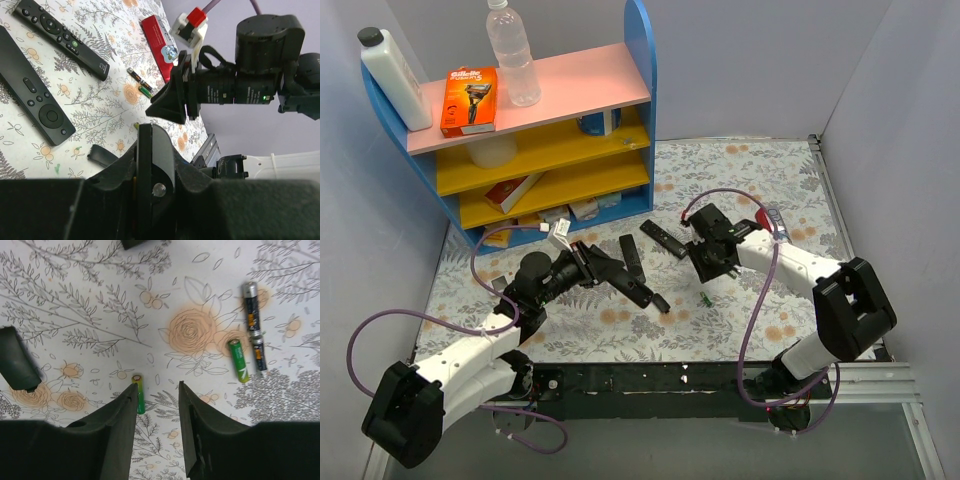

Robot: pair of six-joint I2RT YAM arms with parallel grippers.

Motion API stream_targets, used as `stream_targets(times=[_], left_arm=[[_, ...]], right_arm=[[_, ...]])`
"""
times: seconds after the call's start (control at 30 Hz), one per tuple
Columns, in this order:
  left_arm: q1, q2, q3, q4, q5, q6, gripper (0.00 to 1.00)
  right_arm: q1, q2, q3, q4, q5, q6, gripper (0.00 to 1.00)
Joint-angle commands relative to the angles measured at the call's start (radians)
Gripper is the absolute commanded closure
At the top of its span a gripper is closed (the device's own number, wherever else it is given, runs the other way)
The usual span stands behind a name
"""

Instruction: Load the batteries into the remote control

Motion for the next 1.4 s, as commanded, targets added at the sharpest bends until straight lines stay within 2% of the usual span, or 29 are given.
stream_targets(times=[0.0,0.1,0.33,0.93,1.03,1.13,1.17,1.27,1.37], left_arm=[[-0.003,-0.030,-0.003,-0.010,-0.004,0.019,1.00],[-0.003,-0.025,0.006,-0.014,0.005,0.024,1.00],[-0.003,-0.025,0.024,-0.039,0.012,0.035,1.00],[-0.003,0.007,0.028,-0.021,0.024,0.035,1.00],[-0.003,0.012,0.029,-0.018,0.028,0.033,1.00],[-0.003,0.018,0.032,-0.010,0.031,0.033,1.00],[-0.001,0.021,0.032,-0.005,0.035,0.033,1.00],[-0.003,0.026,0.032,0.015,0.041,0.027,1.00],[-0.001,0.030,0.032,0.041,0.051,0.018,1.00]], right_arm=[[-0.051,-0.011,0.062,-0.023,0.038,-0.081,0.57],[-0.099,0.019,0.073,-0.007,0.040,-0.114,0.61],[-0.163,0.099,0.094,0.007,0.053,-0.148,0.63],[-0.190,0.211,0.114,0.028,0.030,-0.148,0.71],[-0.190,0.211,0.110,0.027,0.014,-0.148,0.74],[-0.190,0.203,0.102,0.027,-0.005,-0.148,0.86],[-0.190,0.194,0.100,0.023,-0.016,-0.148,0.92],[-0.188,0.153,0.094,0.025,-0.042,-0.148,0.98],[-0.184,0.078,0.090,0.028,-0.083,-0.148,0.99]])
